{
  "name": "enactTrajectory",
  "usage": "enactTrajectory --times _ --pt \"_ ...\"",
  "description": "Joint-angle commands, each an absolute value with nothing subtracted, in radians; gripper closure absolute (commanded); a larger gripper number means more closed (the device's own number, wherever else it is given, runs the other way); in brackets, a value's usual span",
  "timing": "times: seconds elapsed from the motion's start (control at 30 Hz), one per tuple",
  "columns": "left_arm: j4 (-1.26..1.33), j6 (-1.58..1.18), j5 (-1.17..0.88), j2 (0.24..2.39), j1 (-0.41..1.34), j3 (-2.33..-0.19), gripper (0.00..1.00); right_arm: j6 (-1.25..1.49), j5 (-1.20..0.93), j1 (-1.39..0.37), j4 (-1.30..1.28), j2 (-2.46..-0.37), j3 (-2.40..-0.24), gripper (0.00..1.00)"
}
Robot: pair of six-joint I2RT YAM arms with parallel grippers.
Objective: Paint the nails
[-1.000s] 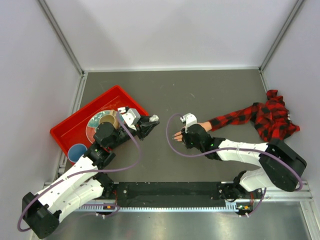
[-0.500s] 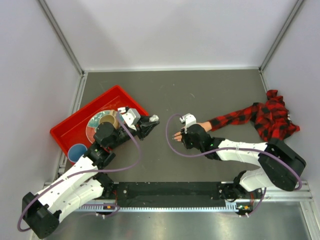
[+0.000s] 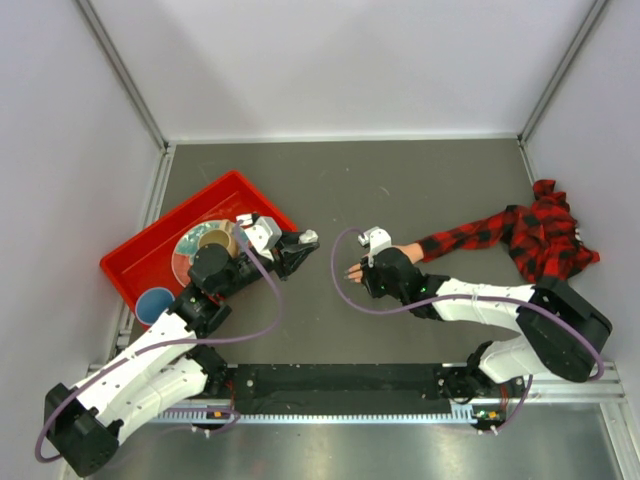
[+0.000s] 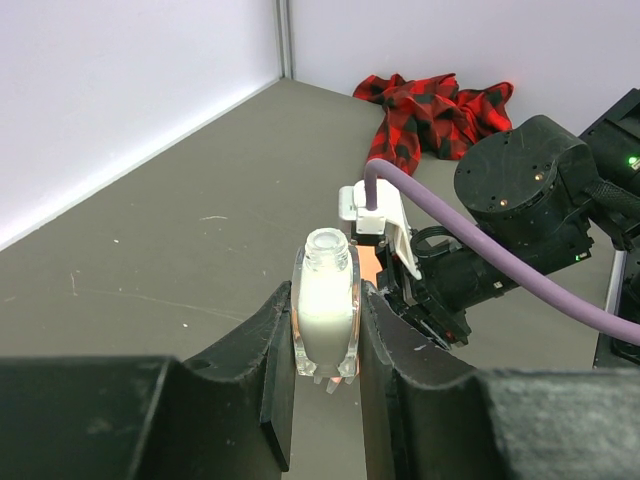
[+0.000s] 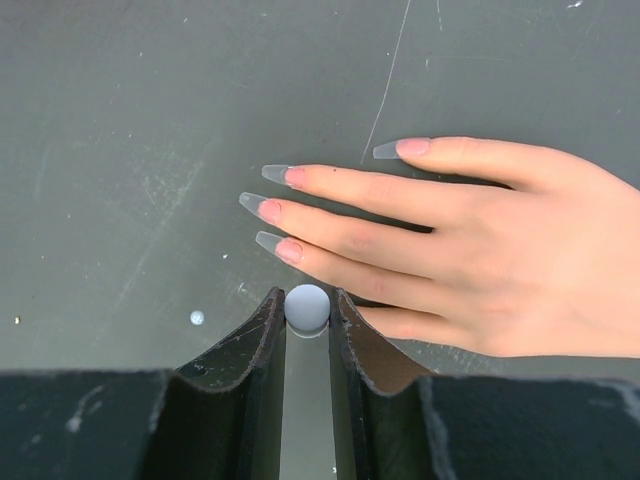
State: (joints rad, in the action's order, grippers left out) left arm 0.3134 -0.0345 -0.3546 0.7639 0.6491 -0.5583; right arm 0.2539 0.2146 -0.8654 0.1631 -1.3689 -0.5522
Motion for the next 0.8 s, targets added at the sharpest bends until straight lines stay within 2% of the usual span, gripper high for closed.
enactTrajectory --times 0.0,0.77 --pt "0.371 -0.037 -0.368 0.762 0.65 -0.557 1.0 0.244 0.201 -0.856 0.204 -1.367 -0.606 1.0" --pt "0.367 -0.038 -0.371 0.762 0.652 -0.557 1.0 0.233 0.281 -0.856 0.146 -1.301 -0.597 1.0"
